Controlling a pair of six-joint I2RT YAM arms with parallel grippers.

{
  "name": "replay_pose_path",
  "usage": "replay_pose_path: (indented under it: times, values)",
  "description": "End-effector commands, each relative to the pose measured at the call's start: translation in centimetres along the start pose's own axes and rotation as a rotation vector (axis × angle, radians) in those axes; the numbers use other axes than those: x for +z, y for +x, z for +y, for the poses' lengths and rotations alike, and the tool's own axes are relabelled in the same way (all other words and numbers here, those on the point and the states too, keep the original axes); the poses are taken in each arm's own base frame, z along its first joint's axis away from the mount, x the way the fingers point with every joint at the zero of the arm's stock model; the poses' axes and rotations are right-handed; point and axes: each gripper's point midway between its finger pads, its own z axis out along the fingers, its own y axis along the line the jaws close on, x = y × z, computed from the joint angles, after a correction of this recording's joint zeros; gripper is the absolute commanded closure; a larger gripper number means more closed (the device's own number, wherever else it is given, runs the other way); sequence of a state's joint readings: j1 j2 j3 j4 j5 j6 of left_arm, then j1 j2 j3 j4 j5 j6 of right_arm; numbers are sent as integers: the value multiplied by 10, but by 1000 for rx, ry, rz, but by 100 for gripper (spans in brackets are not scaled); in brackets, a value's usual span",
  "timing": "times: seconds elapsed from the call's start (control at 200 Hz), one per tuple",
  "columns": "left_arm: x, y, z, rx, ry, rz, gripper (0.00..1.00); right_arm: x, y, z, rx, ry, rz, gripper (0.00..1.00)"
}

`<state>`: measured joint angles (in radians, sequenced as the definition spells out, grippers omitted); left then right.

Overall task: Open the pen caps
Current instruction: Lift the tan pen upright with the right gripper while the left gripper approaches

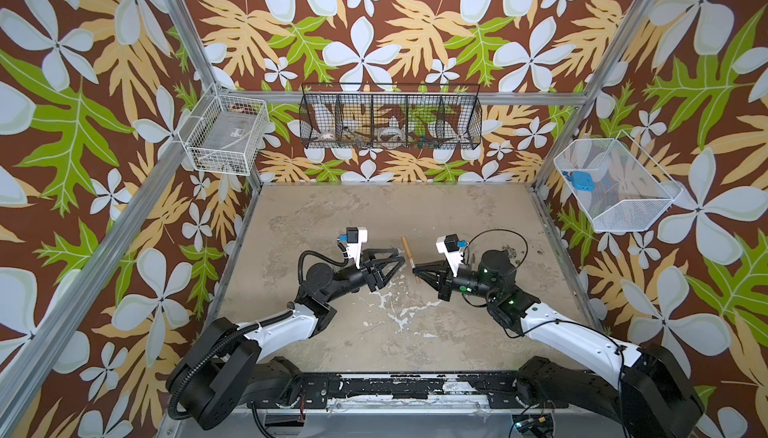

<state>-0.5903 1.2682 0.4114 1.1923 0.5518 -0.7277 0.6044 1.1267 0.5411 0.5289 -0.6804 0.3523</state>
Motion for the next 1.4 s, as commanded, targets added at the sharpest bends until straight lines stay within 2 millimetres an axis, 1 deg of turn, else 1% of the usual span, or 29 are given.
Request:
replay_pose_path:
  times: [0.0,0.195,0.27,0.415,0.49,0.751,0.781,0.881,0.921,0.941,0.966,0.986,1.011,1.036,1.066,1.111,1.206,1.396]
  values:
    - [1,10,-3,74,2,38,43,5,-1,18,-52,-69,7,99]
    - [0,12,-5,84,-8,44,46,9,4,23,-50,-93,21,100]
    - [0,11,-5,78,-14,44,45,10,8,25,-50,-104,31,100]
    - [-1,7,-2,81,-46,30,45,11,9,29,-59,-124,40,99]
    - [-3,4,-1,85,-60,18,50,12,11,31,-58,-139,48,99]
    - [-12,-6,-4,116,-95,-26,58,13,17,36,-65,-159,75,99]
    - [-13,-7,-3,116,-101,-30,60,13,17,36,-67,-159,74,99]
    - [-13,-6,-3,115,-99,-27,74,12,19,37,-65,-160,78,98]
    - [-12,-5,-3,115,-94,-20,80,12,19,35,-64,-155,77,95]
    - [-11,-4,-4,116,-88,-15,83,12,19,35,-62,-153,77,91]
    - [-11,-4,-5,116,-81,-11,86,13,18,35,-62,-152,76,83]
    - [-10,-3,-5,115,-75,-7,89,12,18,35,-60,-148,74,72]
    - [-10,-2,-7,116,-65,-3,92,13,17,34,-57,-145,74,62]
    - [-9,-1,-8,118,-53,0,94,13,16,34,-56,-141,71,57]
    - [-9,0,-11,122,-37,5,97,13,16,33,-52,-140,73,52]
    - [-8,2,-16,129,-5,15,98,13,15,33,-55,-138,68,50]
    - [-6,6,-22,136,37,32,98,13,12,35,-56,-145,54,50]
    - [-6,9,-33,146,91,41,97,17,14,40,-44,-191,66,56]
